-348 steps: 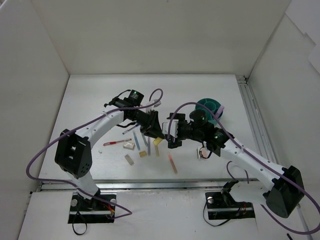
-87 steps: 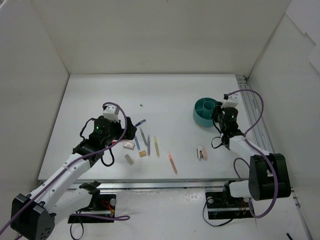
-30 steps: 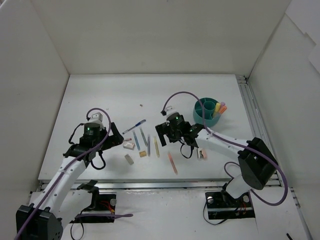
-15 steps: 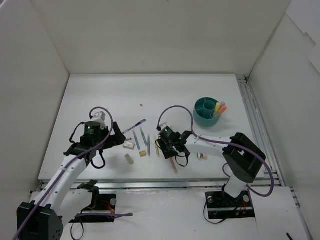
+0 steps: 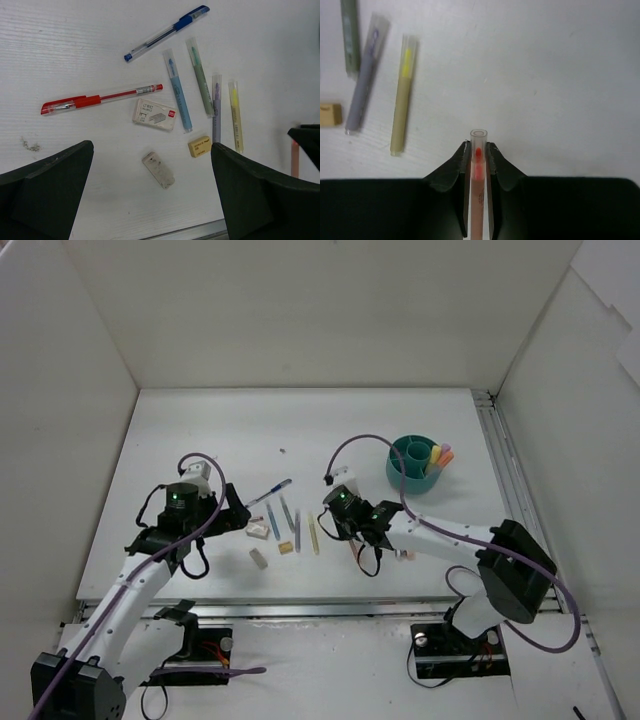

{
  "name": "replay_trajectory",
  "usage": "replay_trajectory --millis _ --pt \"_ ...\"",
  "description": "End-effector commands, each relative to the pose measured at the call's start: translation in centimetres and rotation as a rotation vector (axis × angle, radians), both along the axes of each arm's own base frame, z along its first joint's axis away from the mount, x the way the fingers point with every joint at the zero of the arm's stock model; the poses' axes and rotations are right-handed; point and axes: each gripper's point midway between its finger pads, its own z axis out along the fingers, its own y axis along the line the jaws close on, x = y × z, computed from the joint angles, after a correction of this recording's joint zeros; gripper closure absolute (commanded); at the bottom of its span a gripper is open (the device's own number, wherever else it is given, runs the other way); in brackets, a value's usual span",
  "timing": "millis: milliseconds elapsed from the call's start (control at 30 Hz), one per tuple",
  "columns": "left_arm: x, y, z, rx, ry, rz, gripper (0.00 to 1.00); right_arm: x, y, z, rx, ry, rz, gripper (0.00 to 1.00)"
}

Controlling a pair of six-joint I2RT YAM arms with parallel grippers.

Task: Sort the stationery into containers
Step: Pick up the pen from the center of the board, then place the pen in the storage box.

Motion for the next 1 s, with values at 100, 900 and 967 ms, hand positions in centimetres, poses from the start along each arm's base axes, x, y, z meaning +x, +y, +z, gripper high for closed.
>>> replay_trajectory --millis 100,900,967 --pt "2.7 -1.1 4.3 -0.032 -0.146 -0.047 0.0 9.7 -2.1 16.2 0.305 -0.654 -0.111 1.0" --pt "7.3 -8.1 5.1 -0.08 -0.156 -0.302 0.0 21.9 -13.2 19.6 0.155 -0.98 0.2 1.0" --pt "7.5 -8.6 5.1 -0.078 -0.15 -0.306 0.0 21.4 -13.2 18.5 0.157 -0.957 0.206 0.97"
